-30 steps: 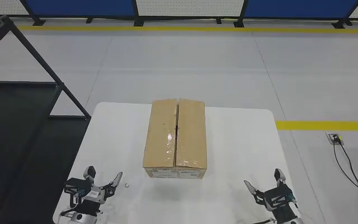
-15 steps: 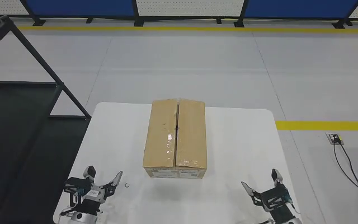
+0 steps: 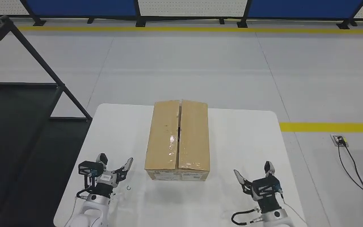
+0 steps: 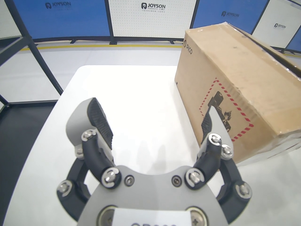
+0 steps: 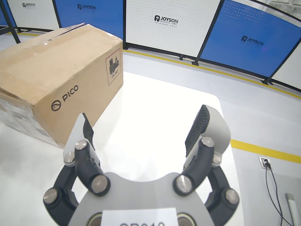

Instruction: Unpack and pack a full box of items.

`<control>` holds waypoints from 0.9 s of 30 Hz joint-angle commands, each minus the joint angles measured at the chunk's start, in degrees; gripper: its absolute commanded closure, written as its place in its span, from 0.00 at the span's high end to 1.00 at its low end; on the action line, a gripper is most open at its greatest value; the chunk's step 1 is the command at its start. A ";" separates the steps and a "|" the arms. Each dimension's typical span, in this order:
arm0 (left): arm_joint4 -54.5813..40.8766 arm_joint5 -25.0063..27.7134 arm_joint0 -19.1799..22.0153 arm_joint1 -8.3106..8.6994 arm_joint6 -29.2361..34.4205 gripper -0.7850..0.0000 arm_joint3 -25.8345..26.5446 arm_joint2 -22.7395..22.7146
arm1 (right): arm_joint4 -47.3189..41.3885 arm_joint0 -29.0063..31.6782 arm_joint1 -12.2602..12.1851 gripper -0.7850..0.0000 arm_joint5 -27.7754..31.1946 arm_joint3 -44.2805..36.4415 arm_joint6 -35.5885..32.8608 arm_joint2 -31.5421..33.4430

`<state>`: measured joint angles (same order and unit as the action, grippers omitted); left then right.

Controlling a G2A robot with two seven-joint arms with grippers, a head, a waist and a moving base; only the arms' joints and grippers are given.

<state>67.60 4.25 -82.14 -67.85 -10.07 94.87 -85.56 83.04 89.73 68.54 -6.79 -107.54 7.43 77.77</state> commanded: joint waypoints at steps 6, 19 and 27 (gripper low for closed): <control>0.03 -0.01 0.02 0.00 0.03 1.00 0.00 -0.01 | 0.26 -0.19 0.02 1.00 0.51 0.10 -0.28 -0.31; 2.72 -1.07 1.52 -0.56 1.93 1.00 -0.28 3.30 | 2.48 -0.70 0.68 1.00 -1.57 2.33 2.08 -1.90; 4.44 -1.20 1.54 -0.96 2.16 1.00 0.18 5.43 | 2.84 -0.73 0.94 1.00 -1.45 3.53 2.86 -1.35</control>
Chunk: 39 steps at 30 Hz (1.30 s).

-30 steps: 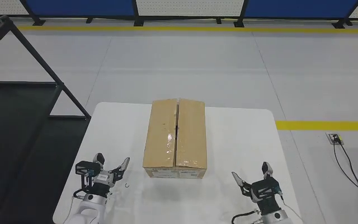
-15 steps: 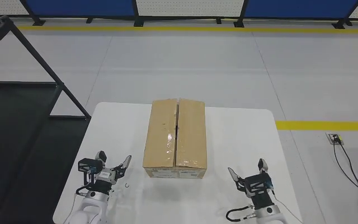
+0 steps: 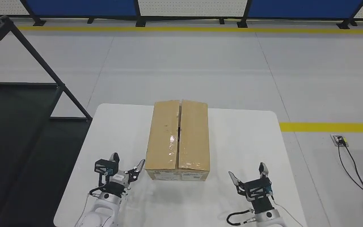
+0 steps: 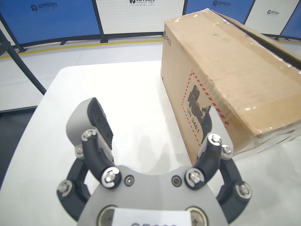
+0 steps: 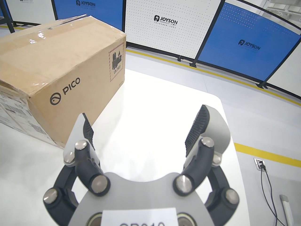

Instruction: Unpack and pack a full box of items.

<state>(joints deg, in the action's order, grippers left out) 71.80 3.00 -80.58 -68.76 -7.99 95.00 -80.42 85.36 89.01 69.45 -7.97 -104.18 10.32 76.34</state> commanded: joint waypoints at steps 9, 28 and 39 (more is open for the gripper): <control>2.35 0.37 0.04 -0.43 0.75 1.00 0.03 2.55 | 5.62 1.38 -0.16 1.00 2.56 0.08 4.03 0.50; 2.01 1.07 0.48 -0.83 1.84 1.00 -0.17 3.93 | 6.21 2.14 -0.23 1.00 3.52 -0.37 5.07 0.73; 5.58 1.02 2.09 -1.36 3.31 1.00 0.62 7.15 | 6.21 2.14 -0.23 1.00 3.52 -0.37 5.07 0.73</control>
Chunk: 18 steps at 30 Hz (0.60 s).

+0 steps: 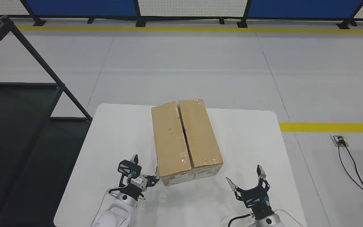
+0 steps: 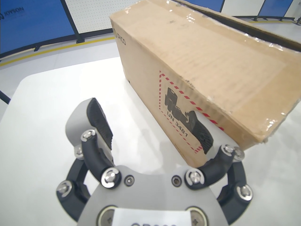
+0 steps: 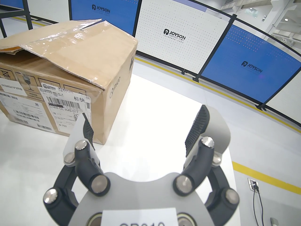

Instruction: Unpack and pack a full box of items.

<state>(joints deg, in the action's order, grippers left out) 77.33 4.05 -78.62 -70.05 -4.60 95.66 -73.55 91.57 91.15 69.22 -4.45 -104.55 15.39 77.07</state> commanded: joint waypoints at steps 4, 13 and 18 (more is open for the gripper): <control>-0.19 -0.07 0.53 -0.28 -0.21 1.00 -0.12 0.82 | 0.00 0.00 0.00 1.00 0.00 0.00 0.00 0.00; 0.48 0.22 1.17 -0.60 -0.42 1.00 -0.31 1.66 | 0.00 0.00 0.00 1.00 0.00 0.00 0.00 0.00; 1.05 0.42 1.39 -0.70 -0.24 1.00 -0.11 1.81 | 0.00 0.00 0.00 1.00 0.00 0.00 0.00 0.00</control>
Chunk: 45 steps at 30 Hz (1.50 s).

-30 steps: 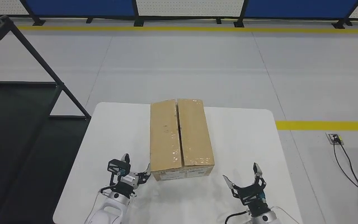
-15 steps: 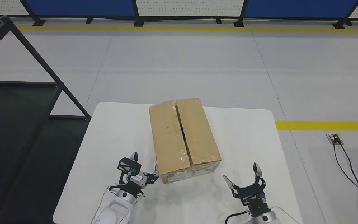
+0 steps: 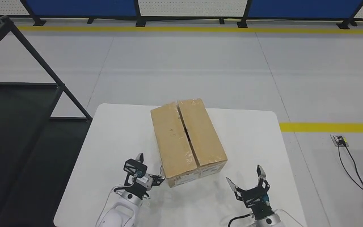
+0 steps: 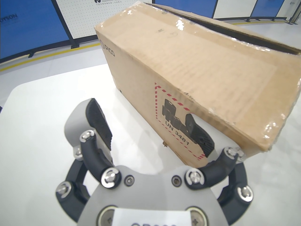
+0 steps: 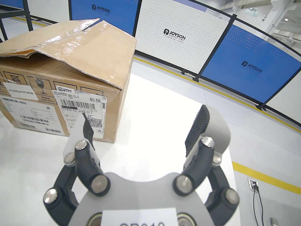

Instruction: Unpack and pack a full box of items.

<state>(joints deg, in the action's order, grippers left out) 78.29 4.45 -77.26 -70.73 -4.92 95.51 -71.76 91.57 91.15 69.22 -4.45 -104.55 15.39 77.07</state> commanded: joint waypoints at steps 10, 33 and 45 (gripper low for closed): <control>0.82 0.20 0.04 -0.04 1.37 1.00 -0.03 0.02 | 0.00 0.00 0.00 1.00 0.00 0.00 0.00 0.00; 4.97 0.14 0.58 -0.93 2.73 1.00 0.85 4.40 | 0.00 0.00 0.00 1.00 0.00 0.00 0.00 0.00; 5.42 1.37 1.84 -1.40 2.34 1.00 0.21 5.73 | 1.70 -0.70 -0.01 1.00 -0.25 0.29 -0.39 0.09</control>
<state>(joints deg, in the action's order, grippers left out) 84.03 5.95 -75.33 -72.12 -2.44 95.56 -65.79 91.87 90.94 69.22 -4.57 -104.43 15.16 77.13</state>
